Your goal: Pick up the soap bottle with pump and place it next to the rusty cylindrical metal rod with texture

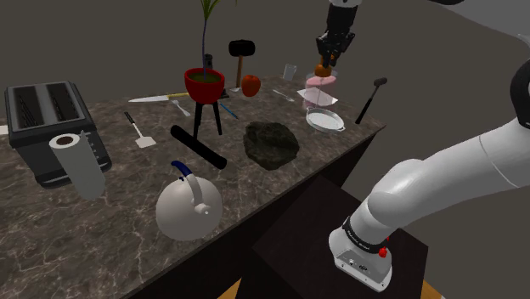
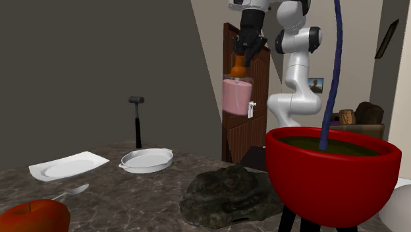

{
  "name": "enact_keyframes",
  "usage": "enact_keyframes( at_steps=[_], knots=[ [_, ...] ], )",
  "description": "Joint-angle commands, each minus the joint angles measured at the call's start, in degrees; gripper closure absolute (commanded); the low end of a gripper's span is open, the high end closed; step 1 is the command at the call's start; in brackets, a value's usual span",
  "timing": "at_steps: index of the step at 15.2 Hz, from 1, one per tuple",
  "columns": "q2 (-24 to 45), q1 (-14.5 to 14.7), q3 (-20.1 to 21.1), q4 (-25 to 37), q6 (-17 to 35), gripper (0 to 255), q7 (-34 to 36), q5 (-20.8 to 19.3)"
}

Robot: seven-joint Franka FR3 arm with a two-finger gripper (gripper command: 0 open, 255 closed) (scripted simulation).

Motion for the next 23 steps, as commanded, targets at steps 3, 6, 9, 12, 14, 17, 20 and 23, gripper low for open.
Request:
enact_keyframes(
  at_steps=[3, 6, 9, 12, 14, 17, 20, 23],
  knots=[
    [0.7, 1.8, 4.1, 0.9, -1.4, 255, 5.6, 1.8],
    [1.5, 3.1, 7.2, 1.8, -2.3, 255, 9.8, 3.2],
    [2.9, 4.5, 10.2, 3.4, -3.2, 255, 14.0, 4.4],
    [4.9, 5.8, 13.2, 5.5, -4.1, 255, 18.3, 5.6],
    [6.5, 6.7, 15.2, 7.2, -4.6, 255, 21.1, 6.2],
    [9.4, 8.0, 18.1, 10.4, -5.6, 255, 25.4, 6.8],
    [12.9, 9.5, 21.1, 14.2, -6.6, 255, 29.9, 7.1],
    [17.0, 11.1, 23.9, 18.8, -7.8, 255, 34.4, 6.9]
  ],
)
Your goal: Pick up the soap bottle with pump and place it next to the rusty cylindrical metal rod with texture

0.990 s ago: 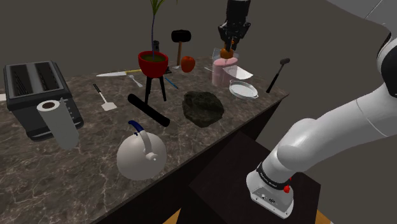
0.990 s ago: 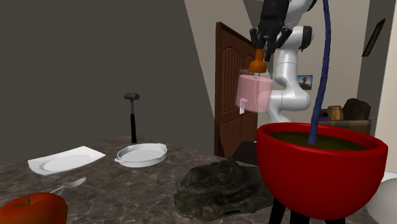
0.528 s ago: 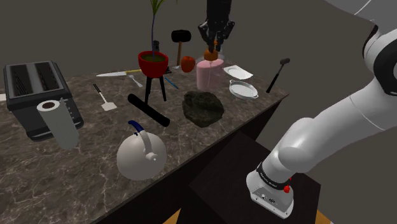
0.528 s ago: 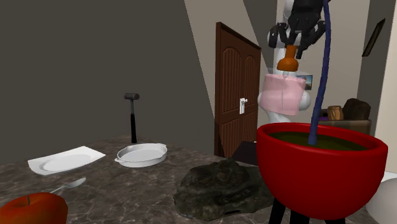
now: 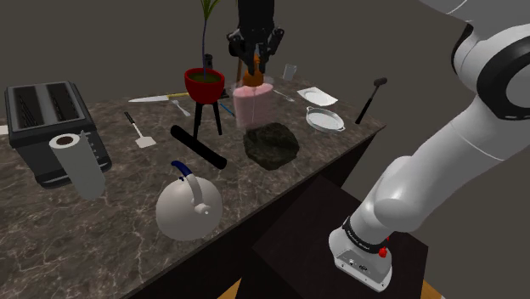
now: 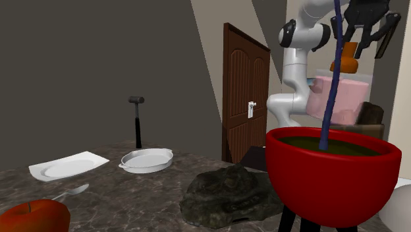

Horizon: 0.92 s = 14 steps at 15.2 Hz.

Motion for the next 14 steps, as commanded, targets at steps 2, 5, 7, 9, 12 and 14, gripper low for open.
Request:
enact_keyframes(
  at_steps=[2, 5, 7, 9, 12, 14],
  knots=[
    [5.2, 1.7, 2.9, 6.1, -1.8, 255, 4.7, -0.8],
    [5.1, 2.0, 3.1, 4.5, -0.3, 255, 5.3, -0.6],
    [4.5, 1.9, 3.0, 2.2, 1.4, 255, 5.3, -0.4],
    [3.9, 1.9, 2.9, 0.0, 3.1, 255, 5.4, -0.2],
    [3.2, 1.9, 2.8, -3.1, 5.6, 255, 5.5, 0.1],
    [2.8, 1.8, 2.7, -5.1, 7.2, 255, 5.6, 0.2]
  ],
)
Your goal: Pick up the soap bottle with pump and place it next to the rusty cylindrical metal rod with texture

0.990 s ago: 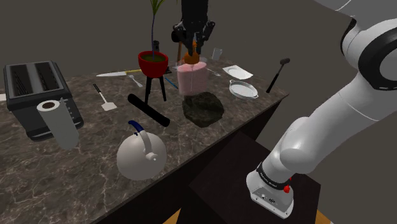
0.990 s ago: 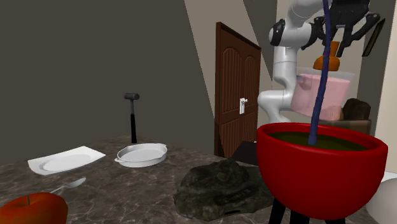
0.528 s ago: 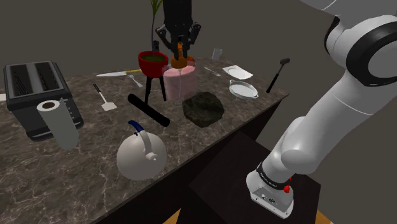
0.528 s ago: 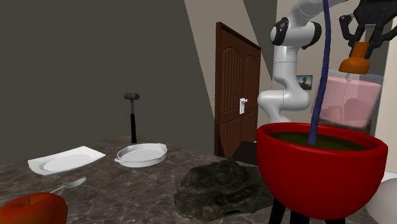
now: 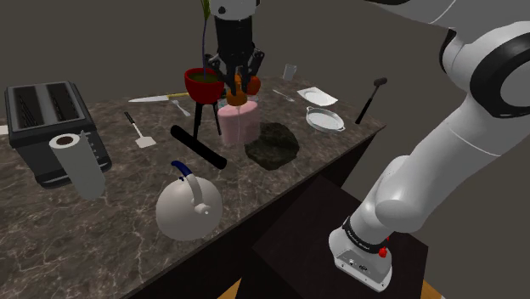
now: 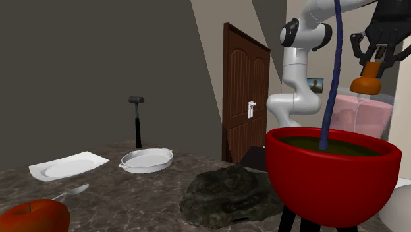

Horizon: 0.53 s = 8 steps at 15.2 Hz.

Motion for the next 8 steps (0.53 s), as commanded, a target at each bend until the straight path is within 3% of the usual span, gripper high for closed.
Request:
enact_keyframes(
  at_steps=[1, 8],
  knots=[
    [-0.3, 0.0, 0.0, -1.9, 1.6, 255, 0.1, 0.1],
    [-1.1, 0.0, -0.1, -8.1, 7.1, 255, 0.6, 0.4]
  ],
)
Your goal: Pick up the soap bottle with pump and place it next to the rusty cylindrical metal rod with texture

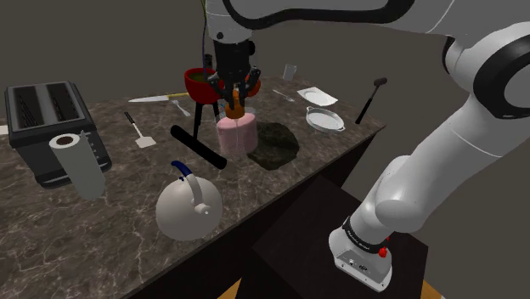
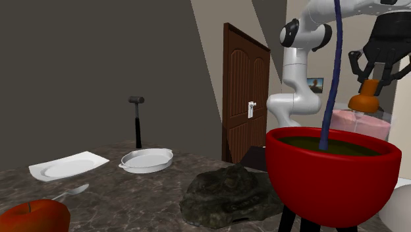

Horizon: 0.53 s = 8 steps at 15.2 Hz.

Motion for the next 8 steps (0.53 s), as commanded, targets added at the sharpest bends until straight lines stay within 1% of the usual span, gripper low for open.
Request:
enact_keyframes(
  at_steps=[1, 8],
  knots=[
    [-0.3, 0.0, 0.0, -1.9, 1.6, 255, 0.1, 0.1],
    [-0.4, 0.1, 0.0, -7.3, 6.9, 255, 0.8, 0.1]
  ],
)
